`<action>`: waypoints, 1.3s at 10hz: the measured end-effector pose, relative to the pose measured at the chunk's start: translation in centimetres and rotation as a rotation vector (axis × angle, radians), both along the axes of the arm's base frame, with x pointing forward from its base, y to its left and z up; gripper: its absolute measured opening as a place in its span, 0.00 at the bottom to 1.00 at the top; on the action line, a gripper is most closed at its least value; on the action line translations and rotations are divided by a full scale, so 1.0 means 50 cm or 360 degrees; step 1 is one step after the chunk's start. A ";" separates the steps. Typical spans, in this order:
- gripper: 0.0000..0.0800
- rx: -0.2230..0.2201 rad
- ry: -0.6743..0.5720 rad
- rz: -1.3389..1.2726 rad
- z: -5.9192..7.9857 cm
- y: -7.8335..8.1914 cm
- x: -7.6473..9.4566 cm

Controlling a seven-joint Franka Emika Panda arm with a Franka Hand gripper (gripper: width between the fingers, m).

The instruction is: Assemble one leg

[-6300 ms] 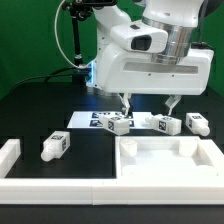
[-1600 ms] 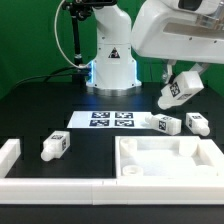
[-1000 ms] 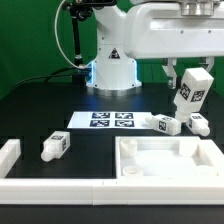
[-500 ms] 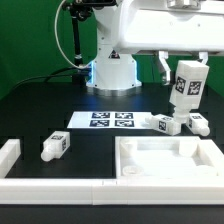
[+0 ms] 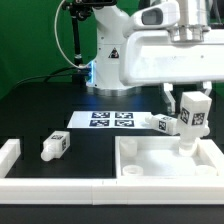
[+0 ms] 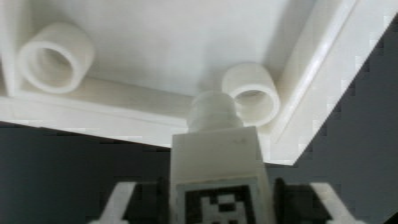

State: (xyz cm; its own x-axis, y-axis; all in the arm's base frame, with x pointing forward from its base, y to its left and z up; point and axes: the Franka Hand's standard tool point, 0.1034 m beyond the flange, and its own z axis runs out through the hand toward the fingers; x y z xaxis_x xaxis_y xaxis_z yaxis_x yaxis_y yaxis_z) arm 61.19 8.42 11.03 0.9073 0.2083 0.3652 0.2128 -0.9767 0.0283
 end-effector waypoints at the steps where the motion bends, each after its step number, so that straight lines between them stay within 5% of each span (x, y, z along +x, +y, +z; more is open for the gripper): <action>1: 0.35 0.0000 -0.0014 0.0000 -0.001 0.003 0.017; 6: 0.35 0.0038 -0.0029 -0.0074 0.005 0.017 0.031; 10: 0.35 0.0051 -0.0013 -0.0089 -0.054 0.053 0.026; 13: 0.35 0.0045 0.0002 -0.0089 -0.069 0.052 0.022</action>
Offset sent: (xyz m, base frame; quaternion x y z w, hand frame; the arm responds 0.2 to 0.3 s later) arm 0.0000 0.0000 0.0000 0.0000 0.0000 0.0000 1.0000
